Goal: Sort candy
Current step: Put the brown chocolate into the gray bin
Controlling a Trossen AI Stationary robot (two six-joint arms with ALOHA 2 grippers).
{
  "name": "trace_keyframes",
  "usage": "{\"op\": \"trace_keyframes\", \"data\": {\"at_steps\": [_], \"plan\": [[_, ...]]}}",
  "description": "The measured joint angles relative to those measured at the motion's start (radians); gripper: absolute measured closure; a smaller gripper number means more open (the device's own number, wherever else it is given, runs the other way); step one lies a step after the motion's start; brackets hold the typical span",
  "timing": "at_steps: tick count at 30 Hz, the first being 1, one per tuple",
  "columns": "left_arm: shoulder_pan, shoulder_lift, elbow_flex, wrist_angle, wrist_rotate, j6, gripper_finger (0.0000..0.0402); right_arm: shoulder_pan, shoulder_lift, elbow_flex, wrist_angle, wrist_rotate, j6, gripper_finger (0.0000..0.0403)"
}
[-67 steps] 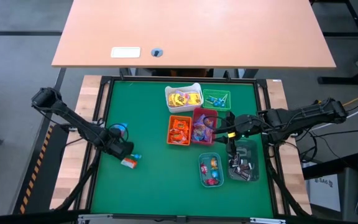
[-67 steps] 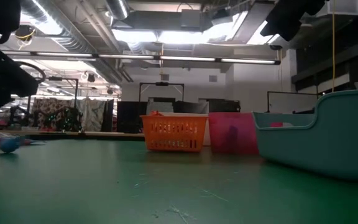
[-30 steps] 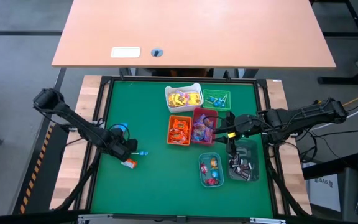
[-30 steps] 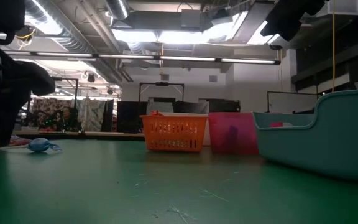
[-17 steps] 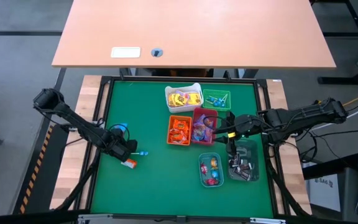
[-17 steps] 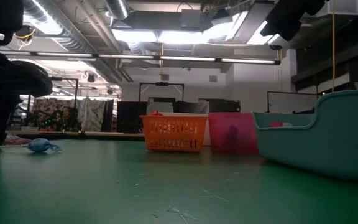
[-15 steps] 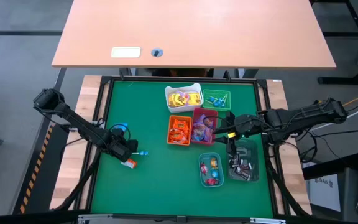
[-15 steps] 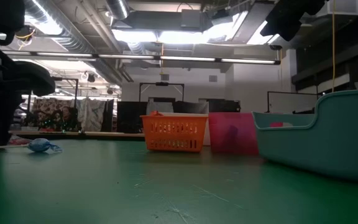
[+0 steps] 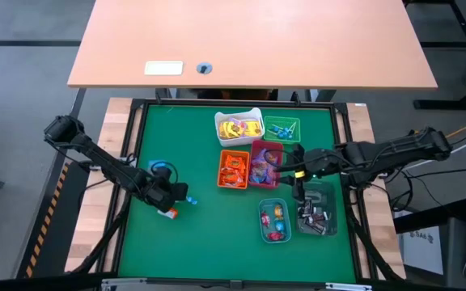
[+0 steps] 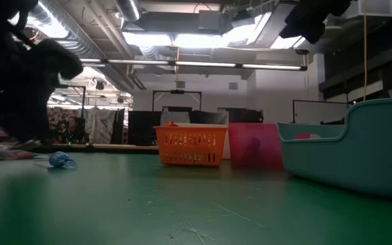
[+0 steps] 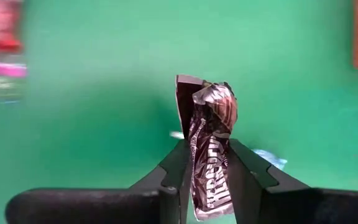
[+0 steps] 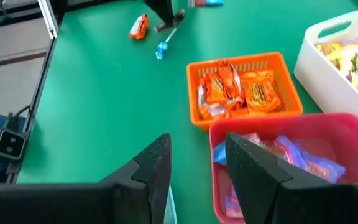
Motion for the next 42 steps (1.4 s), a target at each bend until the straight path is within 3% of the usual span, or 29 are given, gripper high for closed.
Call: {"op": "trace_keyframes", "data": {"at_steps": [6, 10, 16, 25, 34, 42], "plan": [[0.007, 0.0, 0.0, 0.235, -0.057, 0.181, 0.0333, 0.0, 0.071, 0.0, 0.176, 0.0, -0.072, 0.0251], [0.025, 0.0, 0.0, 0.442, -0.125, 0.368, 0.0333, 0.0, 0.151, 0.0, 0.36, 0.001, -0.157, 0.0251], [0.048, -0.001, 0.0, 0.696, -0.237, 0.718, 0.0333, 0.0, 0.284, 0.0, 0.665, 0.044, -0.159, 0.0251], [0.079, 0.0, 0.0, 0.859, -0.332, 1.102, 0.0333, 0.0, 0.436, 0.0, 0.975, 0.045, -0.157, 0.0251], [0.089, 0.001, 0.0, 0.946, -0.336, 1.277, 0.0333, -0.022, 0.548, 0.0, 1.21, 0.073, -0.126, 0.0251], [0.089, 0.001, 0.0, 0.95, -0.332, 1.315, 0.0333, -0.054, 0.616, 0.0, 1.256, 0.073, -0.123, 0.0251]]}}
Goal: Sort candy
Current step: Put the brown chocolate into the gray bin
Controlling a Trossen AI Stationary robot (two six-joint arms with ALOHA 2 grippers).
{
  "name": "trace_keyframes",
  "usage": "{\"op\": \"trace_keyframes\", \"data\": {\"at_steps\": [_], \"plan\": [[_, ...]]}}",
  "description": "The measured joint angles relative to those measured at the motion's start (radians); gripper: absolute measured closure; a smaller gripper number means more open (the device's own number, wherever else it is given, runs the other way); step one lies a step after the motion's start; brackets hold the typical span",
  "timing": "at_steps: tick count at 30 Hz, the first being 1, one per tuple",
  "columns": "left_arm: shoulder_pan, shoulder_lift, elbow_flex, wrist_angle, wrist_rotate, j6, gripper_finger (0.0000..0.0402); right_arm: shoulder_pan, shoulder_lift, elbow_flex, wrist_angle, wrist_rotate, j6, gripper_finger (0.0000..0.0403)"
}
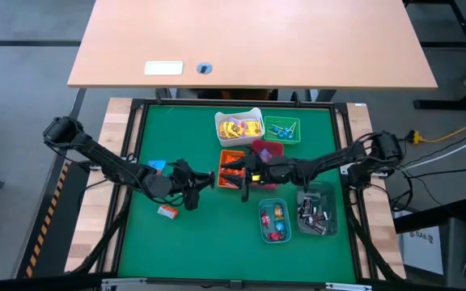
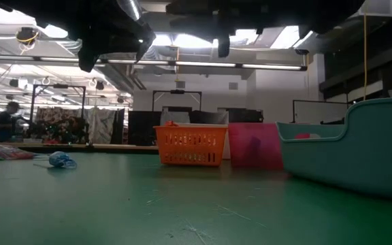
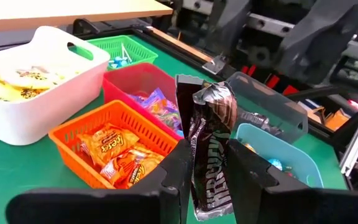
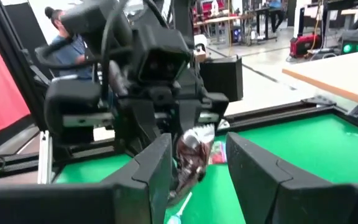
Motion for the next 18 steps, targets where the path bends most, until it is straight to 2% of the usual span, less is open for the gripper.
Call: {"op": "trace_keyframes", "data": {"at_steps": [9, 14, 18], "plan": [[-0.002, 0.0, 0.0, 0.064, 0.026, 0.148, 0.0333, -0.014, 0.027, 0.0, 0.005, -0.058, 0.002, 0.0251], [-0.002, 0.0, 0.001, 0.103, 0.031, 0.248, 0.0333, -0.014, 0.027, 0.0, 0.05, -0.058, 0.002, 0.0251], [-0.003, 0.0, 0.001, 0.133, 0.075, 0.314, 0.0333, -0.014, 0.027, 0.001, 0.061, -0.058, 0.002, 0.0251]]}}
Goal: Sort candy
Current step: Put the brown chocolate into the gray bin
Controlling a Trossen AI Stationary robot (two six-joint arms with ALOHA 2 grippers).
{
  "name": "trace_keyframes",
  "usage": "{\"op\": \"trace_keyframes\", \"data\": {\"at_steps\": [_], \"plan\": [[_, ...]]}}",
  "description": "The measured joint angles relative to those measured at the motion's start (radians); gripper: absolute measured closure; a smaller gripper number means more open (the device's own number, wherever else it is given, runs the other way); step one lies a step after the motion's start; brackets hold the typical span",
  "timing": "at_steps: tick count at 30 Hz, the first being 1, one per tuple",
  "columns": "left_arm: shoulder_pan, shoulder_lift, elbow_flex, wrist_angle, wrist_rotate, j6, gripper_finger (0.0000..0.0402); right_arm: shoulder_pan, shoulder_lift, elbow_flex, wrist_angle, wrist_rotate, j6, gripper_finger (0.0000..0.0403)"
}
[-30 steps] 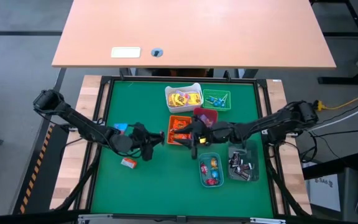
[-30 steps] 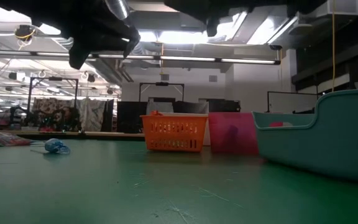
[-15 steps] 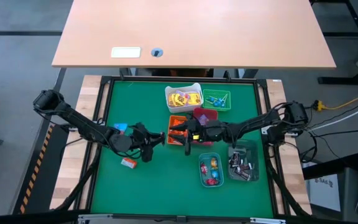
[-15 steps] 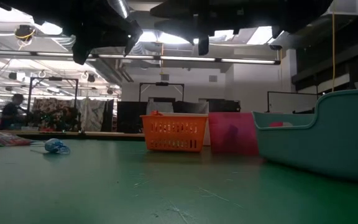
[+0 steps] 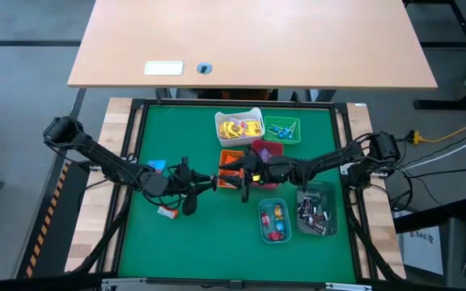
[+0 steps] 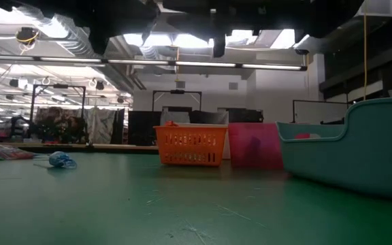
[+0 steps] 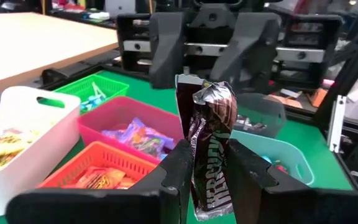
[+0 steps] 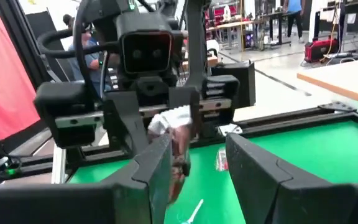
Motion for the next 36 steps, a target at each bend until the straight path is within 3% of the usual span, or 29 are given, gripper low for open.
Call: {"op": "trace_keyframes", "data": {"at_steps": [7, 18, 30, 36], "plan": [[0.0, 0.0, 0.0, 0.017, -0.002, 0.021, 0.0333, 0.002, 0.028, 0.07, -0.028, -0.082, 0.004, 0.0251], [0.001, 0.0, 0.001, 0.045, -0.002, 0.053, 0.0333, 0.002, 0.057, 0.168, -0.169, -0.086, 0.004, 0.0254], [0.001, 0.0, 0.001, 0.044, 0.003, 0.057, 0.0333, 0.002, 0.058, 0.17, -0.177, -0.127, -0.011, 0.0374], [0.001, 0.0, 0.001, 0.045, 0.006, 0.037, 0.0312, 0.001, 0.058, 0.17, -0.176, -0.138, -0.012, 0.0363]]}}
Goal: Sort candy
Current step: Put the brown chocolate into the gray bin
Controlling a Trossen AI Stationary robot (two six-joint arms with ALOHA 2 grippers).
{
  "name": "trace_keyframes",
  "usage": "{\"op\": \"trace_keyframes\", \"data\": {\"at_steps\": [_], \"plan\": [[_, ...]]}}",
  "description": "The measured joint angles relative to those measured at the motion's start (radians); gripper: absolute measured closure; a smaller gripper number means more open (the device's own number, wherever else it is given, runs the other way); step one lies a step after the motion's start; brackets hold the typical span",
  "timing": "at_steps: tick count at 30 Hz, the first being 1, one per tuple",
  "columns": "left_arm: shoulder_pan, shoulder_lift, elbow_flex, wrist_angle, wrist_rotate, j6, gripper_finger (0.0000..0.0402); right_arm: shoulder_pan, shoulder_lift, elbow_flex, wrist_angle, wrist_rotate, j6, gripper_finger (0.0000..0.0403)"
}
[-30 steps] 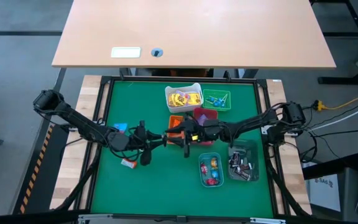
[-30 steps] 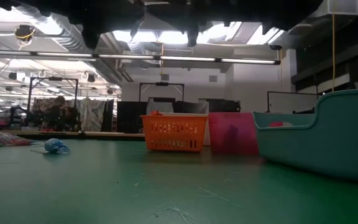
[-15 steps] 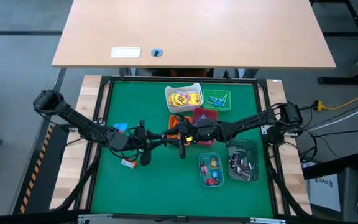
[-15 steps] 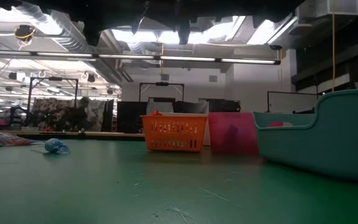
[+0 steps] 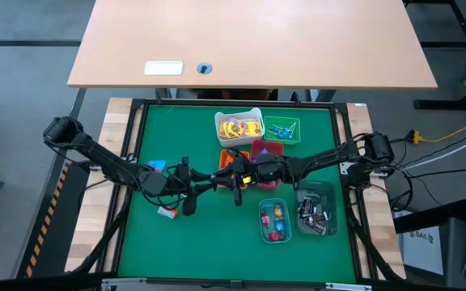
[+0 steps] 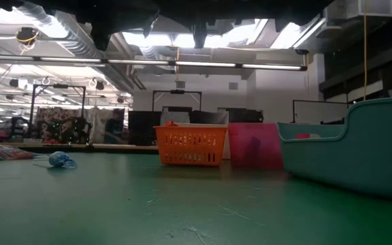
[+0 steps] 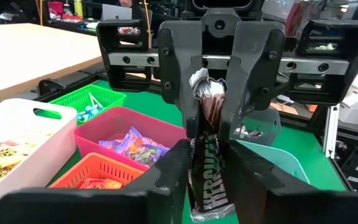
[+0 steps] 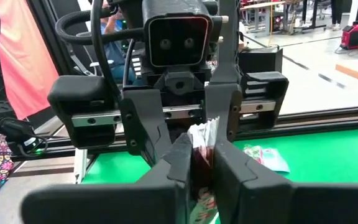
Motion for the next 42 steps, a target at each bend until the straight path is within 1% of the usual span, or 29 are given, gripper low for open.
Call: {"op": "trace_keyframes", "data": {"at_steps": [3, 6, 10, 12, 15, 20, 22, 25, 29, 33, 36, 40, 42], "plan": [[0.0, 0.0, 0.0, 0.0, -0.001, -0.001, 0.0284, 0.0, -0.004, 0.0, -0.002, -0.014, 0.0, 0.0351], [0.0, 0.0, 0.0, 0.0, -0.002, -0.002, 0.0257, 0.0, -0.035, -0.001, -0.046, -0.034, -0.01, 0.0348], [0.001, 0.0, 0.0, -0.019, 0.017, -0.002, 0.0233, 0.002, -0.125, -0.001, -0.216, -0.053, -0.033, 0.0347], [0.0, 0.0, 0.0, -0.031, 0.031, -0.002, 0.0226, 0.002, -0.185, 0.0, -0.354, -0.083, -0.029, 0.0346], [0.0, 0.0, -0.001, -0.042, 0.055, -0.002, 0.0223, 0.002, -0.274, -0.001, -0.59, -0.167, 0.015, 0.0346], [0.0, 0.0, -0.001, -0.054, 0.072, 0.0, 0.0225, 0.003, -0.415, -0.001, -1.0, -0.361, 0.208, 0.0345], [0.0, 0.0, -0.001, -0.054, 0.072, 0.001, 0.0225, 0.016, -0.457, -0.001, -1.141, -0.408, 0.29, 0.0345], [0.0, 0.0, -0.001, -0.056, 0.073, 0.001, 0.0224, 0.049, -0.504, -0.001, -1.347, -0.417, 0.349, 0.0345], [0.0, 0.0, -0.001, -0.077, 0.073, 0.001, 0.0223, 0.113, -0.519, -0.001, -1.574, -0.418, 0.433, 0.0345], [0.0, 0.0, -0.002, -0.078, 0.073, 0.001, 0.0223, 0.163, -0.514, -0.001, -1.687, -0.414, 0.503, 0.0345], [0.0, 0.0, -0.002, -0.081, 0.074, 0.001, 0.0223, 0.188, -0.507, -0.001, -1.718, -0.41, 0.532, 0.0345], [-0.001, 0.0, -0.002, -0.091, 0.076, 0.0, 0.0223, 0.195, -0.505, -0.001, -1.744, -0.399, 0.587, 0.0345], [-0.001, -0.001, -0.002, -0.107, 0.095, 0.0, 0.0223, 0.192, -0.505, -0.001, -1.758, -0.398, 0.605, 0.0345]]}}
